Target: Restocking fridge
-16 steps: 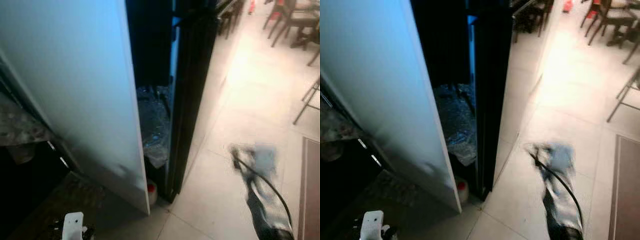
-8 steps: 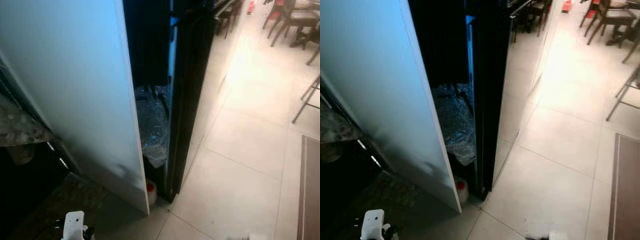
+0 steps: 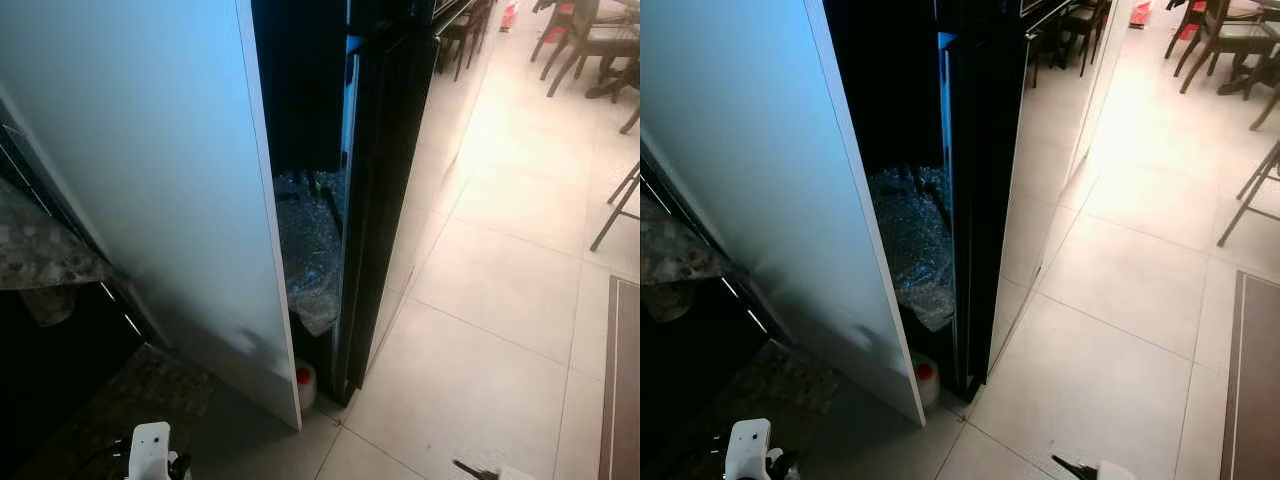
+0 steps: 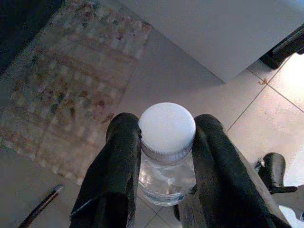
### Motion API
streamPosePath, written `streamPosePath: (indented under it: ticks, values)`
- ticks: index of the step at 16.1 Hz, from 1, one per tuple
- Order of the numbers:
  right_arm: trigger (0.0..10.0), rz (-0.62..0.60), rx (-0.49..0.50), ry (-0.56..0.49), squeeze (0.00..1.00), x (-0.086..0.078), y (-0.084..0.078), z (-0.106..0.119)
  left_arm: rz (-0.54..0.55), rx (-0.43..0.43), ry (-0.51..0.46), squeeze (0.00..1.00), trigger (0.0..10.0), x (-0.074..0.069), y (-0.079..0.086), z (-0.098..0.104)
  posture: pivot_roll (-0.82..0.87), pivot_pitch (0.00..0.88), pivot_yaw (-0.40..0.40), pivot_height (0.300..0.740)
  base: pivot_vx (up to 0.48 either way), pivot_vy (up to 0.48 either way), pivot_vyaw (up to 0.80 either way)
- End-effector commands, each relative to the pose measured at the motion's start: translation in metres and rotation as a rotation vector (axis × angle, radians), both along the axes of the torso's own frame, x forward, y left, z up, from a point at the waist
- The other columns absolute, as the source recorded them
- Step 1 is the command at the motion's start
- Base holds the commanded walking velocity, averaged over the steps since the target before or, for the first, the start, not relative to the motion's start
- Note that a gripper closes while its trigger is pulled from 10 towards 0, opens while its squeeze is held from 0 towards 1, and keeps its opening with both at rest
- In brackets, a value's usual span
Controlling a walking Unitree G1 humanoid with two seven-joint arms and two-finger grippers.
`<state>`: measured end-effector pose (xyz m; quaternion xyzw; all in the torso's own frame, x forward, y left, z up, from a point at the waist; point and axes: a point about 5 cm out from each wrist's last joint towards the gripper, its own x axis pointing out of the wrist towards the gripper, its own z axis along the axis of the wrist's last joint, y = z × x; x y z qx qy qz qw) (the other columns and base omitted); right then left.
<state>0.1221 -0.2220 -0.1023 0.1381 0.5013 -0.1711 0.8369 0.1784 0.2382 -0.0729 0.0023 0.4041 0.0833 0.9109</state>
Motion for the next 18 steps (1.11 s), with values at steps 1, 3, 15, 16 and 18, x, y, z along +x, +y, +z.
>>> streamPosePath:
  ticks: [1,3,15,16,18]
  values:
    - [10.0,-0.026,-0.005,-0.009,0.00,0.0016,-0.0010,0.0006,0.009,0.009,0.005,0.00,10.0,-0.0024,0.0041,0.0000,-0.02,0.000,0.025,0.740,0.000,0.000,0.00]
    - [10.0,-0.037,-0.006,-0.011,0.00,0.0044,-0.0028,0.0017,0.017,0.008,0.014,0.00,10.0,-0.0059,0.0063,-0.0011,-0.01,0.000,0.026,0.740,0.000,0.000,-0.40]
    - [10.0,0.015,-0.021,0.019,0.00,0.0075,0.0032,0.0010,0.021,0.007,0.024,0.00,10.0,-0.0075,0.0055,-0.0023,-0.01,0.000,0.030,0.740,0.000,0.000,-0.80]
    - [10.0,0.015,-0.025,0.016,0.00,0.0079,0.0029,0.0012,0.023,0.006,0.026,0.00,10.0,-0.0082,0.0057,-0.0026,-0.01,0.000,0.032,0.740,0.000,0.000,-0.60]
    - [10.0,0.006,-0.025,-0.006,0.00,0.0108,0.0020,0.0026,0.024,0.007,0.034,0.00,10.0,-0.0103,0.0065,-0.0035,-0.01,0.000,0.031,0.740,0.000,0.000,0.00]
